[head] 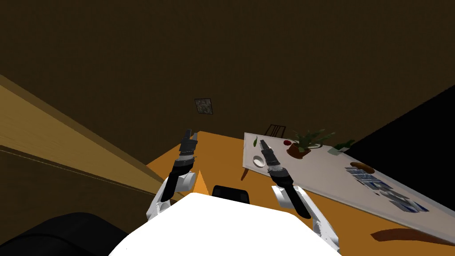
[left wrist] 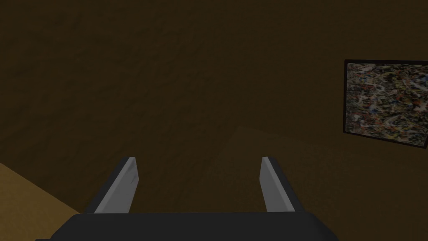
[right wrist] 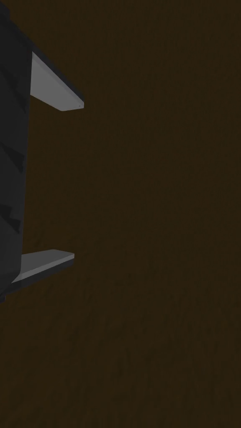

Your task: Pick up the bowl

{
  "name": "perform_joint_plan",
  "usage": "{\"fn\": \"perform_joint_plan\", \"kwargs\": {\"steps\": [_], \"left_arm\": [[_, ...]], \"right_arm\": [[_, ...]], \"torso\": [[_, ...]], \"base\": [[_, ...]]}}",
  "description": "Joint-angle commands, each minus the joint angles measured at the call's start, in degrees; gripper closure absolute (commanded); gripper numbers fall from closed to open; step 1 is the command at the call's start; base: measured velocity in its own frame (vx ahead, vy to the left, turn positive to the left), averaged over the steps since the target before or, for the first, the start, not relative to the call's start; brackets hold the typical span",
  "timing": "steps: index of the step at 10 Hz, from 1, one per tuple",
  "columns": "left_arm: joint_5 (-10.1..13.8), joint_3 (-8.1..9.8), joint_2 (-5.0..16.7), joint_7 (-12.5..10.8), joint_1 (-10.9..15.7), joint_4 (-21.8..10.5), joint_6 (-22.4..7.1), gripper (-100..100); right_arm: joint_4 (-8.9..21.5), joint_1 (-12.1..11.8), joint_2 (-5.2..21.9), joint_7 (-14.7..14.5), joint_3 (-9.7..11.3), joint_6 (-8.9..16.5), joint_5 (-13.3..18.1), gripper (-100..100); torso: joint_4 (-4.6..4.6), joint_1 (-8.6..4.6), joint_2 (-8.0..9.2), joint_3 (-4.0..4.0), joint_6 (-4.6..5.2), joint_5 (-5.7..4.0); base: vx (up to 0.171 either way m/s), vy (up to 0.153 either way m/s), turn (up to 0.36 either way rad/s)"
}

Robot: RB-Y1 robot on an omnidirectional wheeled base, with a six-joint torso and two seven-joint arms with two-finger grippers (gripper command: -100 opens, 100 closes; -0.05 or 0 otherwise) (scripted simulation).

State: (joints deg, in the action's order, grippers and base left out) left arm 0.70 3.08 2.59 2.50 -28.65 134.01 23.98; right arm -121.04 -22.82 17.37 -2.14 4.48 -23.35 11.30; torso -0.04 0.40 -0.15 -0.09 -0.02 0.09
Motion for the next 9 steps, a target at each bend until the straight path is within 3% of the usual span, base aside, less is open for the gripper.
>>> {"fn": "perform_joint_plan", "kwargs": {"steps": [1, 3, 9], "left_arm": [[0.0, 0.0, 0.0, 0.0, 0.0, 0.0, 0.0, 0], [0.0, 0.01, 0.0, 0.0, 0.0, 0.0, 0.0, 0], [0.0, 0.0, 0.0, 0.0, 0.0, 0.0, 0.0, 0]], "right_arm": [[2.86, 1.02, 2.29, -1.33, 1.68, 0.1, 1.26, -100], [4.48, 1.47, 3.58, -2.16, 2.84, 0.24, 2.13, -100], [16.36, 3.76, 11.86, -7.06, 9.59, 1.15, 8.2, -100]], "torso": [[0.0, 0.0, 0.0, 0.0, 0.0, 0.0], [0.02, -0.13, 0.08, 0.05, 0.04, -0.02], [0.0, -0.08, 0.01, 0.0, 0.01, -0.01]], "base": [[0.027, 0.107, 0.194], [0.024, 0.053, 0.094], [0.043, 0.078, 0.215]]}}
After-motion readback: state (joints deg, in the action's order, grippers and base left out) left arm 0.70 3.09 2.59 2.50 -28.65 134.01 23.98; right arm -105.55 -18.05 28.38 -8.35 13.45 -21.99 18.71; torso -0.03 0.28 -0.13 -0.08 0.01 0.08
